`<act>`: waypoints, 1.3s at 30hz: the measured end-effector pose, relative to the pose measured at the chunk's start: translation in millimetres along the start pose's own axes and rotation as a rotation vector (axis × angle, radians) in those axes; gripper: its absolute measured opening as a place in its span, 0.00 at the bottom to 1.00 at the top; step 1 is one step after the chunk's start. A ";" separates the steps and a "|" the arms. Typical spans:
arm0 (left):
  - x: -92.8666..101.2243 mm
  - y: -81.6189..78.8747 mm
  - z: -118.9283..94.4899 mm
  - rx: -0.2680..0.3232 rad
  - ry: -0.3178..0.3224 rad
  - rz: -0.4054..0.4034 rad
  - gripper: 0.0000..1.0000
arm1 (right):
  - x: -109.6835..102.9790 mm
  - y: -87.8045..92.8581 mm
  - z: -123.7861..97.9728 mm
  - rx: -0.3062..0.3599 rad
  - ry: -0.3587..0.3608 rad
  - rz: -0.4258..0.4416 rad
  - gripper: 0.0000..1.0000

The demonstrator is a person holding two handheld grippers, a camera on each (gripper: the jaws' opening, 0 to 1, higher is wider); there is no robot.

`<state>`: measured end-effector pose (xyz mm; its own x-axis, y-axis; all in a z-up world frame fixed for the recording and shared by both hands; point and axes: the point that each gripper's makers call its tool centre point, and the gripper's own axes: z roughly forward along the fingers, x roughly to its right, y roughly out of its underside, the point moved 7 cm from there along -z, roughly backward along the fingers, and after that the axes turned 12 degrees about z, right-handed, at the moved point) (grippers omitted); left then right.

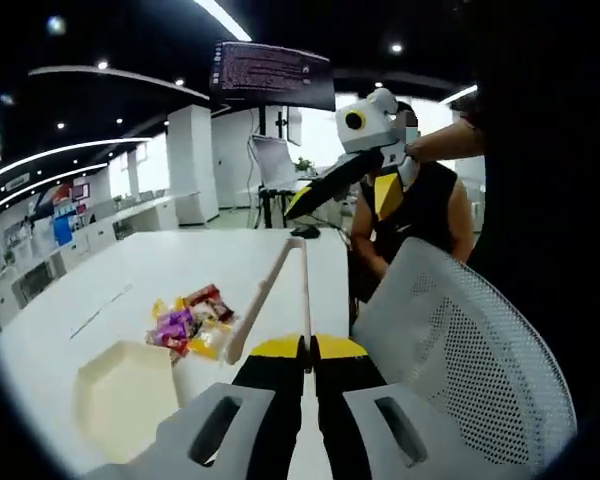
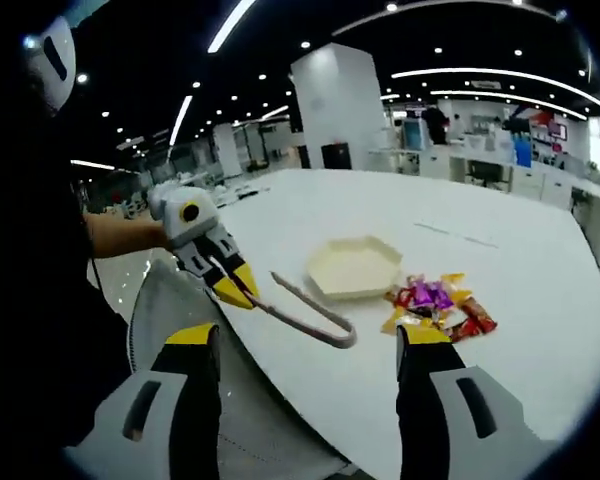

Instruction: Place the target food into the container with the food tongs after gripping and lifting it, then release it inside without dropping or visibly crushing the food.

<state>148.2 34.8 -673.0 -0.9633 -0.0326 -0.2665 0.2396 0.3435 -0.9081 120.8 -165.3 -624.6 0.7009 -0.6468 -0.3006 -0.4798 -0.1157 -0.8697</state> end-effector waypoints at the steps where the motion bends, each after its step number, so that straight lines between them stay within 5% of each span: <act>1: 1.4 -6.0 -0.9 0.007 -0.001 0.010 0.00 | -3.2 -6.0 2.0 0.014 -0.016 -0.004 0.72; 21: 14.4 -75.2 -18.5 0.141 0.001 0.078 0.00 | -37.8 -35.6 19.4 0.046 -0.139 -0.101 0.71; 30: 13.8 -102.7 -30.0 0.194 -0.006 0.109 0.00 | -51.1 -61.7 12.3 0.145 -0.208 -0.080 0.70; 35: 12.9 -114.6 -32.9 0.267 0.000 0.064 0.00 | -61.8 -68.8 13.1 0.172 -0.248 -0.070 0.70; 39: 11.5 -120.3 -37.7 0.324 0.019 0.019 0.00 | -73.4 -74.7 9.6 0.184 -0.295 -0.156 0.69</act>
<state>103.8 28.5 -554.7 -0.9595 -0.0100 -0.2814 0.2811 0.0273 -0.9593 110.3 -102.0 -541.3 0.8927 -0.3842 -0.2355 -0.2714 -0.0412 -0.9616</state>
